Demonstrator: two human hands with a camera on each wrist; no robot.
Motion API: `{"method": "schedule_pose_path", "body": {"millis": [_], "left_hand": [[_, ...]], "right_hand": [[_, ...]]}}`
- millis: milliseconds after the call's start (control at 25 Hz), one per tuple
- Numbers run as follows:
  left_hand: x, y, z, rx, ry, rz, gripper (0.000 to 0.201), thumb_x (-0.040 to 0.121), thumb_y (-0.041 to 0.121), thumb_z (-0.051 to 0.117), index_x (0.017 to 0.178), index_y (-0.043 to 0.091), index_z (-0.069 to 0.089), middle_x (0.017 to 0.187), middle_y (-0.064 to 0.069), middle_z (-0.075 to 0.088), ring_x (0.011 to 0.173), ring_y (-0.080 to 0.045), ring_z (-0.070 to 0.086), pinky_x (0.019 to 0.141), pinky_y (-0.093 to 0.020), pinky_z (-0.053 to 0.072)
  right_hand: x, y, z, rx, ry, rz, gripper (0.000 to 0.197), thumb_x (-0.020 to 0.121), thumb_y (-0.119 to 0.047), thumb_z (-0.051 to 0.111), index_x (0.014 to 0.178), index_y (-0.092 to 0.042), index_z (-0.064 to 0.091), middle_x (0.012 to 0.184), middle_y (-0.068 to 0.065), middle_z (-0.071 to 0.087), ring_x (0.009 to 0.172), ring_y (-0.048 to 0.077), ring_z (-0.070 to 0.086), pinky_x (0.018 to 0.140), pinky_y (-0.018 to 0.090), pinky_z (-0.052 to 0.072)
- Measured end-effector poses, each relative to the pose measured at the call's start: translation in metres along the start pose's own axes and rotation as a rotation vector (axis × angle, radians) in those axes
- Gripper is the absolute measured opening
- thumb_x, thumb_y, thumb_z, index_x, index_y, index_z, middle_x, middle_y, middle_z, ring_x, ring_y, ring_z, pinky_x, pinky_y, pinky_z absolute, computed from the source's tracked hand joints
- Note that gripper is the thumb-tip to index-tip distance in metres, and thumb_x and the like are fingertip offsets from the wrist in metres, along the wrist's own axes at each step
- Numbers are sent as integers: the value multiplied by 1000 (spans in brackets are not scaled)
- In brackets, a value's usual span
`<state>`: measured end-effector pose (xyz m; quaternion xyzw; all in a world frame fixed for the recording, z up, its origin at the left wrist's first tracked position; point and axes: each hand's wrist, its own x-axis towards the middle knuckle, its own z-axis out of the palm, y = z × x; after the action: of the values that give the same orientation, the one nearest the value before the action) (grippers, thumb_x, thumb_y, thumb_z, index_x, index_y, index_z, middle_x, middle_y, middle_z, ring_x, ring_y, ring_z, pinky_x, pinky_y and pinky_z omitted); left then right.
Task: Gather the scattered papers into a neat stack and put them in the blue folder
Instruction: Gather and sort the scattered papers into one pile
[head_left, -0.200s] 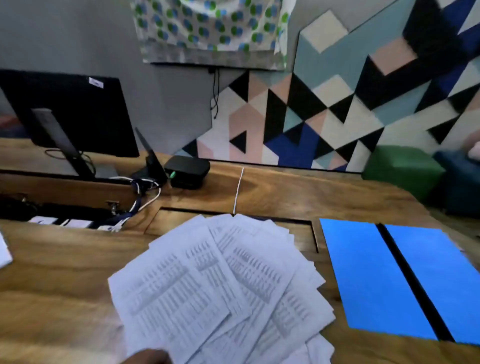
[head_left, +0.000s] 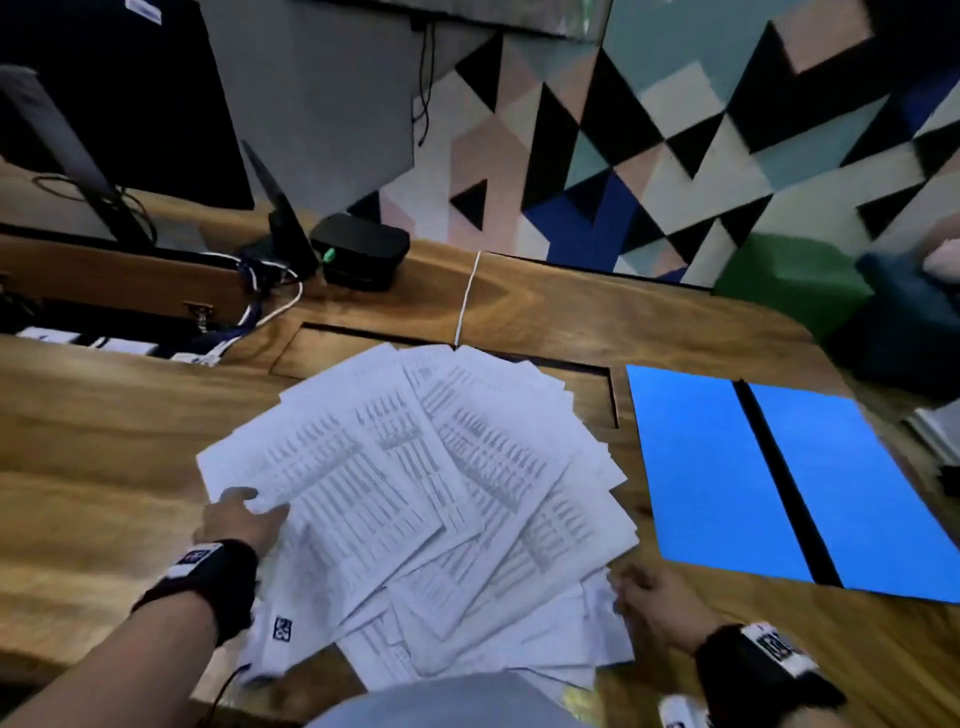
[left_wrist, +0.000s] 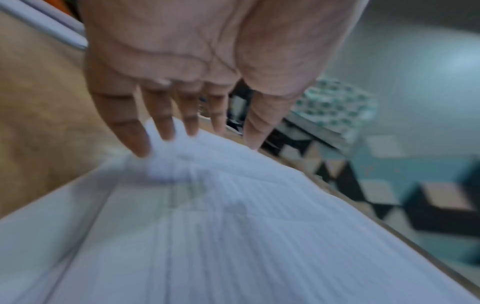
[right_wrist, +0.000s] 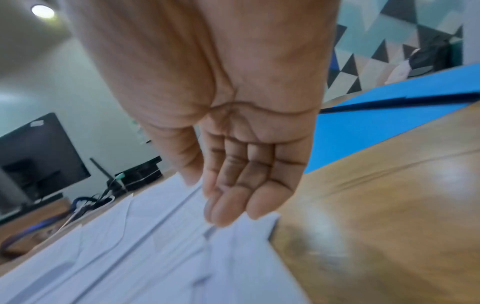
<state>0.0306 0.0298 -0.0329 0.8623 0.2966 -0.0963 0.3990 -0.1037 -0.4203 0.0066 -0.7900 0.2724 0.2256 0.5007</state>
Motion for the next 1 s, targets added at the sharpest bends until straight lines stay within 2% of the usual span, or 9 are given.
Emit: {"method": "schedule_pose_path", "body": {"millis": [160,280,360,440,560,680,760,840,1000], "left_hand": [[79,-63,27,46,82,-104,118,25,57,88,130,29,42,129,-9,54,108,-38,58,83,-52,51],[24,-6,16,63,37,-59,121,49,21,94,148,24,24,148,-15,32,131,-39,41,105,-52,39],[18,4,21,9,-35,80,120,58,6,88,151,30,17,151,-15,32,135,-36,39,107,-51,39],[24,-3,28,-51,-59,179,116,63,2,82,150,37,13,147,-15,42,134,-34,43,108,-51,39],[21,1,27,-63,-72,207,110,70,5,79,152,32,12,143,-10,49,135,-34,41,113,-48,32],[11,16,31,-50,-244,304,104,72,2,77,153,28,16,150,-4,42,135,-31,42,106,-37,38],[0,26,41,-20,-389,358,99,75,5,76,152,27,18,152,-3,38,133,-30,45,99,-33,41],[-14,34,55,-23,-488,397,95,77,12,76,152,26,19,152,-2,37,131,-29,46,96,-33,42],[-16,33,60,-79,-264,374,98,68,31,83,148,20,28,149,-11,36,135,-31,39,110,-45,35]], "right_hand": [[46,-46,58,391,132,72,34,98,-16,48,66,-13,37,48,4,34,30,10,31,37,14,26],[65,-67,90,491,152,57,39,96,-17,52,61,-12,37,50,7,39,40,16,42,41,26,41],[75,-77,104,358,187,-3,29,91,-13,58,65,-11,45,69,19,57,65,32,60,66,45,57],[81,-78,109,175,252,-37,9,84,-5,56,76,-9,55,90,22,65,84,35,62,80,42,54],[81,-75,96,-44,318,-66,15,81,6,46,81,-5,56,84,13,57,80,24,52,71,27,39],[81,-81,81,-267,274,-68,22,88,1,42,67,-5,47,74,12,50,68,24,47,61,30,34],[75,-92,89,-209,216,-70,26,98,-17,42,103,0,60,110,18,59,102,30,56,85,35,42],[69,-97,109,0,132,-84,59,95,-32,52,142,-1,35,146,11,40,137,26,37,111,35,29],[58,-88,126,89,196,-212,70,84,-7,67,145,-7,33,147,4,41,137,23,37,112,34,30]]}}
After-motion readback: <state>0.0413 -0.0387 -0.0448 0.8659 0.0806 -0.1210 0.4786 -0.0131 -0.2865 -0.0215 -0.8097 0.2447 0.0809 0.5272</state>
